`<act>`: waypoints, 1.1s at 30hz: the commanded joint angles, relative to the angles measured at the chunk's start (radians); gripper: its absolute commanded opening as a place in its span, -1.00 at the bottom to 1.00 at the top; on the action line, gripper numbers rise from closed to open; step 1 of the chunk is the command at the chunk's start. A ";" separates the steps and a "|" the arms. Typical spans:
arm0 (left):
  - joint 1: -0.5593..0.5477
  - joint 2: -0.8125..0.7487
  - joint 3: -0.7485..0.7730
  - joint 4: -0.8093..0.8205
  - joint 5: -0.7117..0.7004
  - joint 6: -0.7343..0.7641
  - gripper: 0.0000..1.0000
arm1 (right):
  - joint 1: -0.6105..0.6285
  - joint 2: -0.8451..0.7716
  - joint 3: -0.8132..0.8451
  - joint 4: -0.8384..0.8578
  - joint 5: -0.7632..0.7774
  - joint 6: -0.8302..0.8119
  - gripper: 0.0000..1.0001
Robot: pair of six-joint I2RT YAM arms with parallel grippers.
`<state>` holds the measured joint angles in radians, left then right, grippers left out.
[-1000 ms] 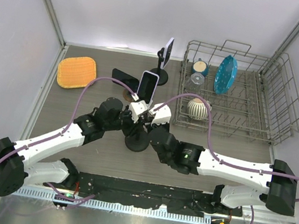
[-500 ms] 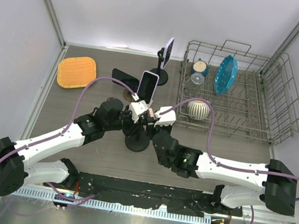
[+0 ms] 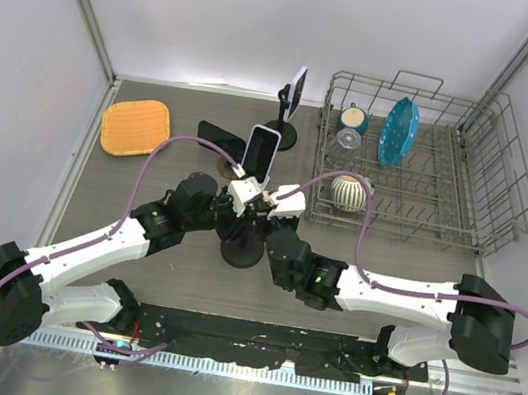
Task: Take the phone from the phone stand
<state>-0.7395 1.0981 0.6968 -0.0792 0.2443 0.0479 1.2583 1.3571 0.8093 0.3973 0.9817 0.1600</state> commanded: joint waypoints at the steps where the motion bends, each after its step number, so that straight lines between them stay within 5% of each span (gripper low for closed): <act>1: -0.011 -0.024 0.015 0.050 0.021 -0.043 -1.00 | -0.005 0.010 0.011 0.063 0.015 0.004 -0.26; 10: -0.011 0.011 0.017 0.110 0.070 -0.169 -1.00 | -0.005 0.007 -0.007 0.037 0.002 0.012 -0.58; 15: -0.009 0.016 -0.011 0.171 0.041 -0.265 -1.00 | -0.004 -0.007 -0.002 -0.023 -0.021 0.018 -0.98; 33: -0.006 0.005 -0.006 0.108 -0.204 -0.330 -1.00 | 0.092 0.030 0.044 -0.376 0.003 0.219 -0.99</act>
<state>-0.7620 1.1099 0.6838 -0.0212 0.1562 -0.1719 1.2892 1.3602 0.8627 0.2245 1.0187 0.2615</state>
